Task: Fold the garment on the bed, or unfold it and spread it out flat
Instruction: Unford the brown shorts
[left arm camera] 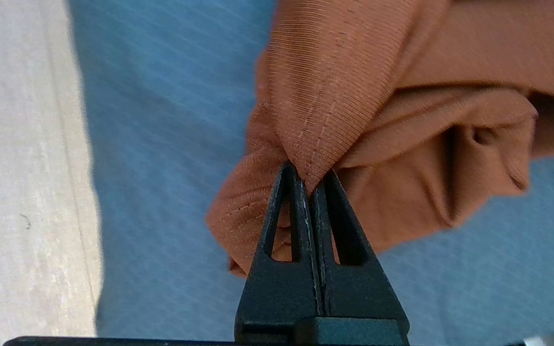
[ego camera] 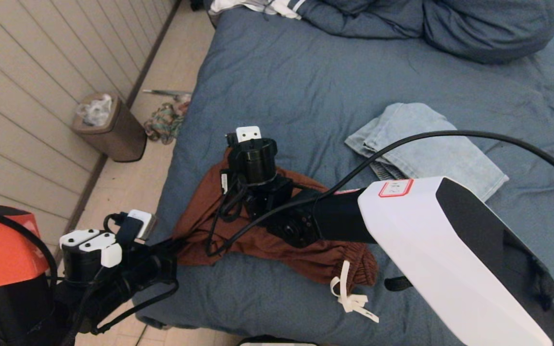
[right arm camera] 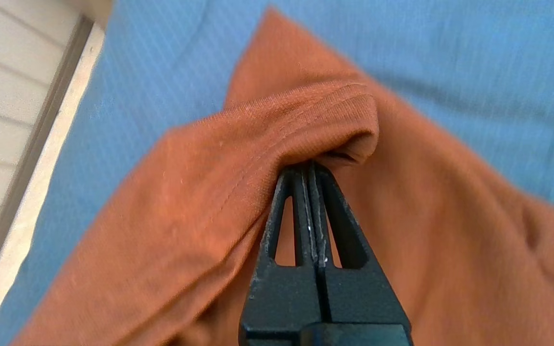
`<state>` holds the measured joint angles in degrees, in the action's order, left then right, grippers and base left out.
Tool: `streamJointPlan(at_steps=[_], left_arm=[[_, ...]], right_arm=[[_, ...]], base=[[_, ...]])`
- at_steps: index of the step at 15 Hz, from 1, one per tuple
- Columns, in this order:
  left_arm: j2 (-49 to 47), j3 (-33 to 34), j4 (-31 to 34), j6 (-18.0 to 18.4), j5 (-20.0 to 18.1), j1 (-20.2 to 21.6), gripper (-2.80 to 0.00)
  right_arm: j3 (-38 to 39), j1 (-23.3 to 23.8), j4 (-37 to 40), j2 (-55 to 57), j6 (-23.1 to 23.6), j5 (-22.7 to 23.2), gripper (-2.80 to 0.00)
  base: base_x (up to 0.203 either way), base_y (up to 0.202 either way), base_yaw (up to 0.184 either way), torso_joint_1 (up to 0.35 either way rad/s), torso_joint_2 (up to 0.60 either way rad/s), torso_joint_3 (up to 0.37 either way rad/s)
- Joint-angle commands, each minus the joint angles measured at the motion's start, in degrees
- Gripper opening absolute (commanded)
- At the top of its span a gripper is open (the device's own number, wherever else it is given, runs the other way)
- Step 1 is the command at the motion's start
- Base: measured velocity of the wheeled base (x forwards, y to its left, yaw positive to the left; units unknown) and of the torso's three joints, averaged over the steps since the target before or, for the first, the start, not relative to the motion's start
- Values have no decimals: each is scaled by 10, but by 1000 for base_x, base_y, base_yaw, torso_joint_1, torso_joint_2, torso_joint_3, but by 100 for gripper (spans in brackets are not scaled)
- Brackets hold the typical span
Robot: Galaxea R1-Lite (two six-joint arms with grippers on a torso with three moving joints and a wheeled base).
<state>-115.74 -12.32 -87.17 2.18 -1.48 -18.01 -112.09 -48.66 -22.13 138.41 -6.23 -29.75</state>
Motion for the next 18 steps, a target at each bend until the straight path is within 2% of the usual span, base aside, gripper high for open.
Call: streamJointPlan(at_steps=[1,5,6,13,18], left_arm=[[-4,9,-5,2,1,-8,-280],[-4,12,-5,2,3,-14,-280],[-2,16,-5,2,3,-14,0],[9,10,-5,0,4,-12,0],[77,8,-5,-3,2,17,0]], right_arm=[[-1,-11,-39,7,24,-10,-280],[-1,-15,-63,-7,47,-36,-280],[-1,-15,-66,-9,51,-37,-280],[-1,-14,-66,-14,53,-37,-280],[-1,-16,-65,-7,52,-37,-280]], base=[[0,0,0,0,0,0],[0,0,0,0,0,0],[0,0,0,0,0,0],[0,0,0,0,0,0],[0,0,0,0,0,0]])
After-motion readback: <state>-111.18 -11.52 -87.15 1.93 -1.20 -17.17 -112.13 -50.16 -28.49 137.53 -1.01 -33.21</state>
